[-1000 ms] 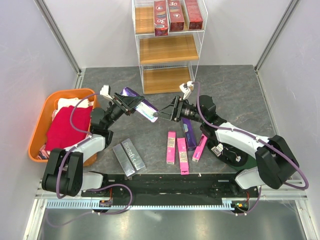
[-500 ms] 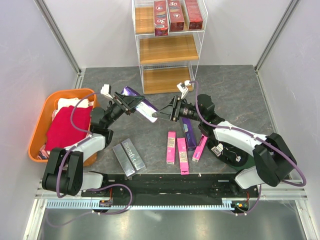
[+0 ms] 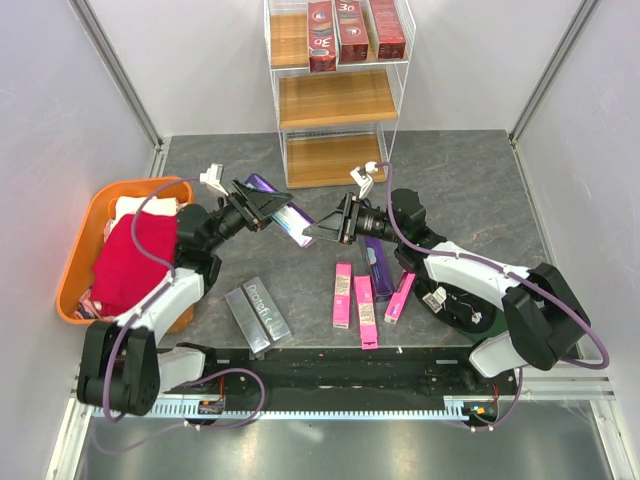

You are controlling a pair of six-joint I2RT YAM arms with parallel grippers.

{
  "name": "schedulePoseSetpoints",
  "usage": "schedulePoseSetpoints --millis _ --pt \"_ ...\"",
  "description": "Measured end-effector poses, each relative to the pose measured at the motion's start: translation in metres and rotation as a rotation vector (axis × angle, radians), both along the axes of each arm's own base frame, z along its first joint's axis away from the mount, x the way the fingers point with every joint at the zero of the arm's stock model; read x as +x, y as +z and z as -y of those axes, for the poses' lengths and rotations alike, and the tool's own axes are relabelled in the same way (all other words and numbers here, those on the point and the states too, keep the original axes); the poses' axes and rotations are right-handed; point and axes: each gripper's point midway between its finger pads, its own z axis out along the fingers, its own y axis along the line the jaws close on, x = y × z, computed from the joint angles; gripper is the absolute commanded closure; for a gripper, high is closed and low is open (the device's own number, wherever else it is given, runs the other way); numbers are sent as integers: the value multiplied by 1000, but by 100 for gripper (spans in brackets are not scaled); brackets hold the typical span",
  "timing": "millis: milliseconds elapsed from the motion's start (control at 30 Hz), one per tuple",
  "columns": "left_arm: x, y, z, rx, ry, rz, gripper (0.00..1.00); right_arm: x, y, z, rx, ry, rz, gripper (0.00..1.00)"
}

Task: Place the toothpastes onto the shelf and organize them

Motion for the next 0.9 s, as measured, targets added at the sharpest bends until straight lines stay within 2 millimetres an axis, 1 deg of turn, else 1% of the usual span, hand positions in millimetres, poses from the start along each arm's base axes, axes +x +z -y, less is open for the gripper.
schedulePoseSetpoints --millis 33,100,200,333,467,567,633,767,833,900 --pt "-2 0 -1 25 5 7 2 0 1 0 2 -1 -3 73" --pt "-7 2 -5 95 24 25 0 2 3 0 7 -3 -10 74" --pt "-10 2 -13 195 71 42 0 7 7 2 19 -13 -16 76" --pt "-11 -2 -29 333 153 51 0 22 9 11 27 -52 -27 76" --pt "-10 -20 -48 444 241 -6 0 39 11 25 32 -102 -36 77" --pt "-8 -41 -63 512 312 -100 0 50 11 35 34 -136 -42 77" --pt "-8 -53 -71 542 346 -152 0 61 14 44 37 -165 -40 77" --pt "-8 -62 -77 566 370 -193 0 84 27 60 46 -225 -23 78" --pt "-7 -65 -78 573 374 -206 0 102 37 69 57 -263 -5 78" --pt "-6 -68 -79 579 376 -217 0 119 43 80 62 -308 4 78"
